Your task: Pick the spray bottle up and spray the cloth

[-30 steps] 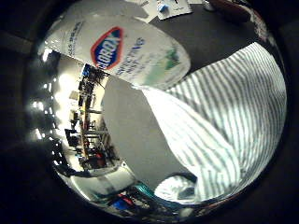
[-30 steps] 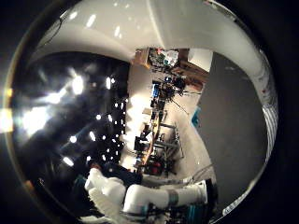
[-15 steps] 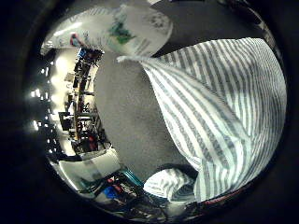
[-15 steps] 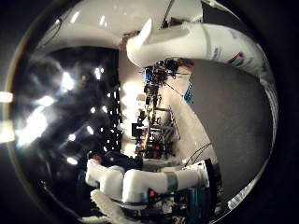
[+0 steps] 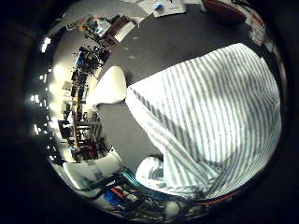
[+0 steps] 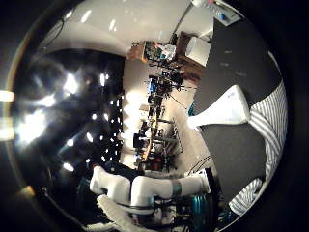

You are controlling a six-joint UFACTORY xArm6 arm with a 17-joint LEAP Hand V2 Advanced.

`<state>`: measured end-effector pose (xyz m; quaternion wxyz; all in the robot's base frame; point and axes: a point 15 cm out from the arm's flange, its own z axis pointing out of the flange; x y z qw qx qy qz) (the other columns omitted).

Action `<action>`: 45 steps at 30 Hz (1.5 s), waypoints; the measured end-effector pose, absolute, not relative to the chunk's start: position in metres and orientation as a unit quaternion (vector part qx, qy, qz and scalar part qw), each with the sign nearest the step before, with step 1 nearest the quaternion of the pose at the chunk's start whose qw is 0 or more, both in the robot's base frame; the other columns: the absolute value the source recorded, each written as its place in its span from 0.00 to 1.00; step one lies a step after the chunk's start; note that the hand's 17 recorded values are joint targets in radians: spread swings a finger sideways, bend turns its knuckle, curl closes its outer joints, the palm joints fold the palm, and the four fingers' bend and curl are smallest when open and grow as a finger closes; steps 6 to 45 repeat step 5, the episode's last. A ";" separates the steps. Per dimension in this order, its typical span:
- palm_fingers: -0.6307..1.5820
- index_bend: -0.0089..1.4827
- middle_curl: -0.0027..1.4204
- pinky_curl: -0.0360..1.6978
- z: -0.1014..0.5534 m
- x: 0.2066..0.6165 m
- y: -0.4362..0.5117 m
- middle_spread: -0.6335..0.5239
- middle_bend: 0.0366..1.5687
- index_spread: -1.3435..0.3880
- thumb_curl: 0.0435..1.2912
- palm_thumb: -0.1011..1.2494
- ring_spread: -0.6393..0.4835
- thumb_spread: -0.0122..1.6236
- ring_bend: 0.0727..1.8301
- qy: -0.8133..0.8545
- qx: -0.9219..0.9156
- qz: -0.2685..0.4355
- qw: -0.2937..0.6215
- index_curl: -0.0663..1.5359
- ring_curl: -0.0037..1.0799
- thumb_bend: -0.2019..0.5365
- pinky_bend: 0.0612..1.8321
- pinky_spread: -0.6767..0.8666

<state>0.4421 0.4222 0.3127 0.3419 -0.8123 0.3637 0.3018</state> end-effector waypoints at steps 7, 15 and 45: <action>0.23 0.09 0.15 0.16 0.325 0.446 0.408 0.74 0.08 0.65 0.25 0.12 0.89 0.44 0.12 0.369 -0.820 0.281 0.336 0.15 0.22 0.22 0.47 0.83; 0.23 0.09 0.15 0.16 0.325 0.446 0.408 0.74 0.08 0.65 0.25 0.12 0.89 0.44 0.12 0.369 -0.820 0.281 0.336 0.15 0.22 0.22 0.47 0.83; 0.23 0.09 0.15 0.16 0.325 0.446 0.408 0.74 0.08 0.65 0.25 0.12 0.89 0.44 0.12 0.369 -0.820 0.281 0.336 0.15 0.22 0.22 0.47 0.83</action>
